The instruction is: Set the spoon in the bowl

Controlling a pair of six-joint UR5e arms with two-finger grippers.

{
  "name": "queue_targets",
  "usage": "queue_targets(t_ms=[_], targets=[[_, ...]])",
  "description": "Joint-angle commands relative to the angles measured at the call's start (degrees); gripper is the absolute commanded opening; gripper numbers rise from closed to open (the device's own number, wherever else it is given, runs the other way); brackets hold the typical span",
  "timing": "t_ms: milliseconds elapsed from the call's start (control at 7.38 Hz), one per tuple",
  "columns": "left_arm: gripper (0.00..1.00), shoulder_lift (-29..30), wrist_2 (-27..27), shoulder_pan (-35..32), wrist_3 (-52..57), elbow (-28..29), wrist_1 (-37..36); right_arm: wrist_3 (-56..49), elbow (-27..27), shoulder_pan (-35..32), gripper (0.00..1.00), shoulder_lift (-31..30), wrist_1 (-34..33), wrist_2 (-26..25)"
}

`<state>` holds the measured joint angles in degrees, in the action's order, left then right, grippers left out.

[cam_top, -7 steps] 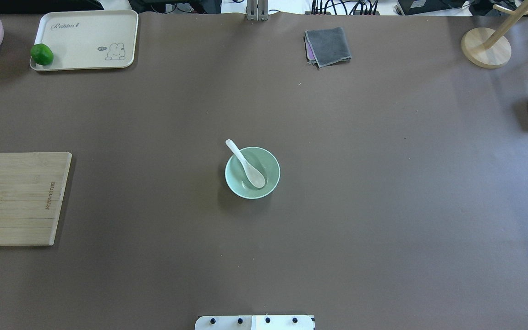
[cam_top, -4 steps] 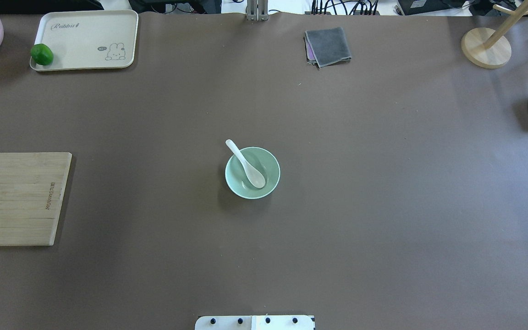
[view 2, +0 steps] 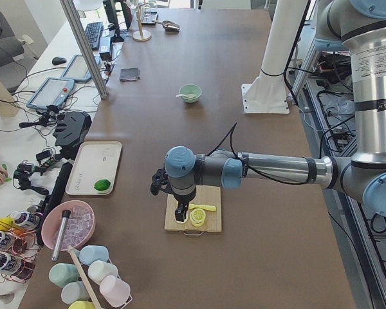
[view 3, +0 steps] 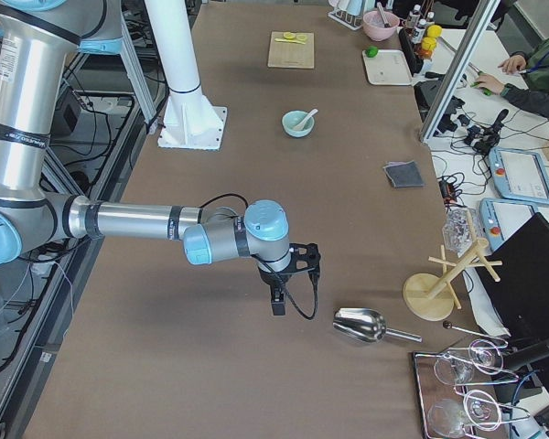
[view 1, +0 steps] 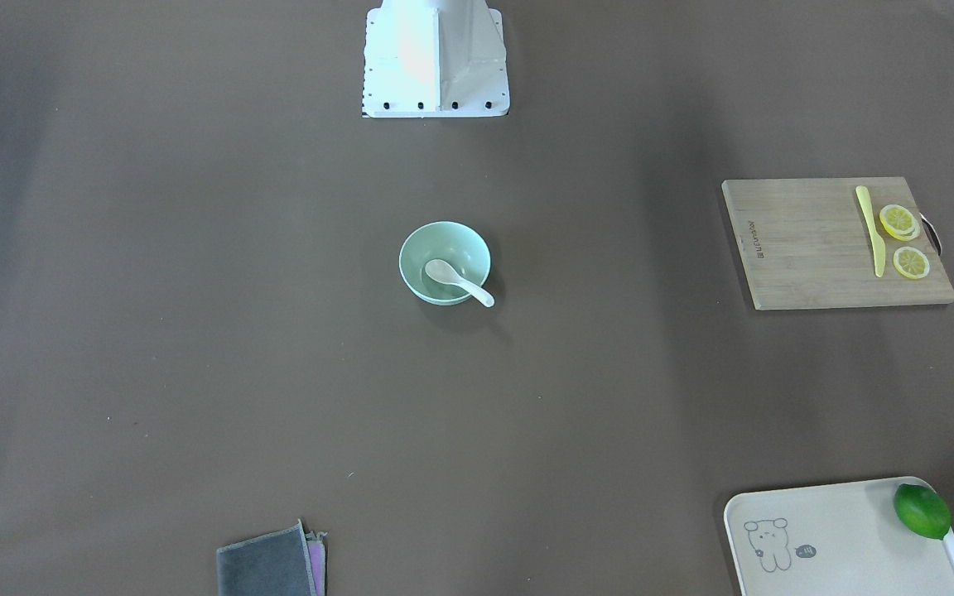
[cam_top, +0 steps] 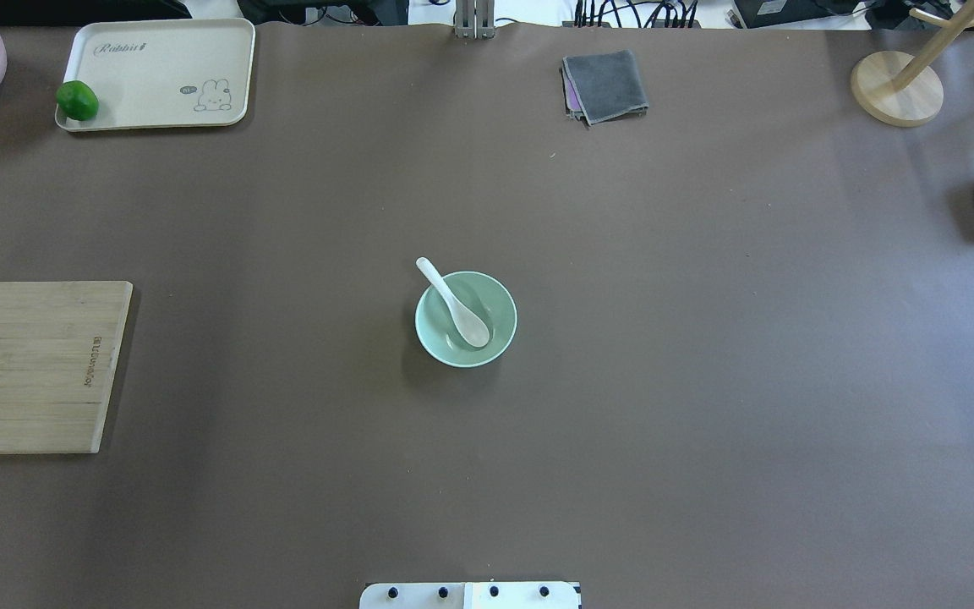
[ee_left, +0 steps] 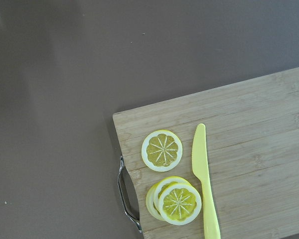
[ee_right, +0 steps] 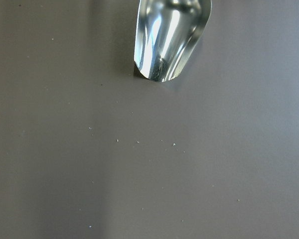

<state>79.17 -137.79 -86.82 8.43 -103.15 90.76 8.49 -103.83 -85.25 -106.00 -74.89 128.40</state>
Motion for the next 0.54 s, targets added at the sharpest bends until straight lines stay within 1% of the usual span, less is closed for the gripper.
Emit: queue_targets(t_ms=[0,407], targets=[[0.98,-2.8,0.1,-0.6,0.2,-2.3,0.4,0.1,0.0,0.0,1.0,0.0,0.0,0.0],[0.98,-3.2,0.0,-0.6,0.2,-2.5,0.4,0.2,0.0,0.0,1.0,0.0,0.0,0.2]])
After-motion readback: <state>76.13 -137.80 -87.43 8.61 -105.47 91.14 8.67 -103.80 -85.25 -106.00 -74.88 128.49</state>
